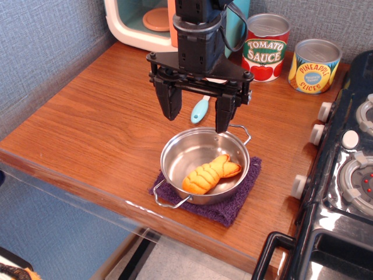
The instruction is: Place the spoon on the lower left table edge
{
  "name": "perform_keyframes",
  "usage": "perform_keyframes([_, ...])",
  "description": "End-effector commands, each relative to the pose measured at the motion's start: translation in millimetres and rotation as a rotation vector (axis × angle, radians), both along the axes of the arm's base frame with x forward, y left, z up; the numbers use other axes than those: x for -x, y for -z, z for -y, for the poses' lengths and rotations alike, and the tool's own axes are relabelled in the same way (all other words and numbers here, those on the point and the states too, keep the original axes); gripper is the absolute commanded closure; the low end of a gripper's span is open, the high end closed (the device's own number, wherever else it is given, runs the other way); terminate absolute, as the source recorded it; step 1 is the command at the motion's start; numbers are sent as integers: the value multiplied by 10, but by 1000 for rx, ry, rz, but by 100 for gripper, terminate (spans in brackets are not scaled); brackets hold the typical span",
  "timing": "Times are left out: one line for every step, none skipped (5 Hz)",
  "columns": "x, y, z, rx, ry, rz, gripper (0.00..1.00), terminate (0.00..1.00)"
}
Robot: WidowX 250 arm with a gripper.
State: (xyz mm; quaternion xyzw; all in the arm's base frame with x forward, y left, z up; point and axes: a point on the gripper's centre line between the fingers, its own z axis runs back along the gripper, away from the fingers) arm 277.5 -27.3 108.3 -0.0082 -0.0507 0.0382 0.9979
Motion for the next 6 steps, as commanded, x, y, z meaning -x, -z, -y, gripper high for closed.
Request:
perform_keyframes([0,0,0,0,0,0,0,0])
perform_keyframes([-255,74,-59,-19,-38,-12,0,0])
perform_keyframes([-517,49,-210,-33,-104,2,0,0])
perform_keyframes([-721,11,-434,-50,-190,41,0,0])
perform_keyframes([-807,152,-546,-66,-257,51,0,0])
perform_keyframes([-829,342,-564,-85,-352,50,0,0])
